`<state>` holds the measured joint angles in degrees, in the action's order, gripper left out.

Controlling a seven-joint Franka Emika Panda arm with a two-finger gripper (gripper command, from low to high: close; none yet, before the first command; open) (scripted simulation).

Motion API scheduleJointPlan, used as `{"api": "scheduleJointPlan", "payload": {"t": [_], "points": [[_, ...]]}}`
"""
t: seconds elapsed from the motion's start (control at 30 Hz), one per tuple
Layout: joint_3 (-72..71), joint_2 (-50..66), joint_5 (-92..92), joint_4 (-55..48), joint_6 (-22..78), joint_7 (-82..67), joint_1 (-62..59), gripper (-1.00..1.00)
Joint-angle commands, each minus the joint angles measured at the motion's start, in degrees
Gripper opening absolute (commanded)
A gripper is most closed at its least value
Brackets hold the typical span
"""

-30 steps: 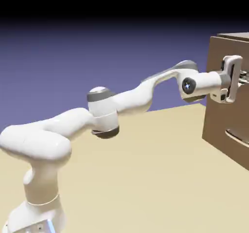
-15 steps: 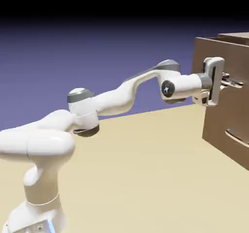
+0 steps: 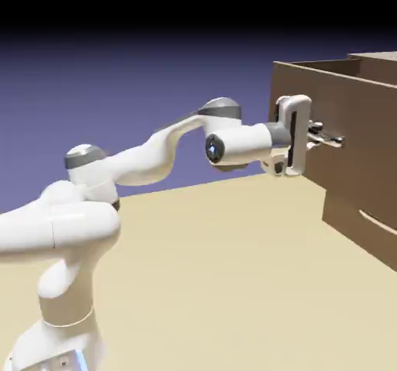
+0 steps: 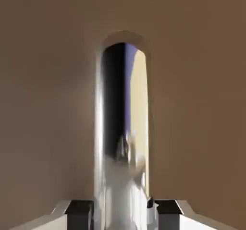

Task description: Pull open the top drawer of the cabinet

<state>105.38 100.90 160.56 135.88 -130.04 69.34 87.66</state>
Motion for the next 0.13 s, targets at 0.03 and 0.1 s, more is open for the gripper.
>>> {"api": "scheduleJointPlan", "payload": {"t": [0.03, 0.1], "points": [[-0.01, 0.0, -0.2, 0.0, 0.03, 0.12, 0.0, 1.0], [0.19, -0.28, -1.13, 4.15, 0.58, -0.71, 3.69, 1.0]]}}
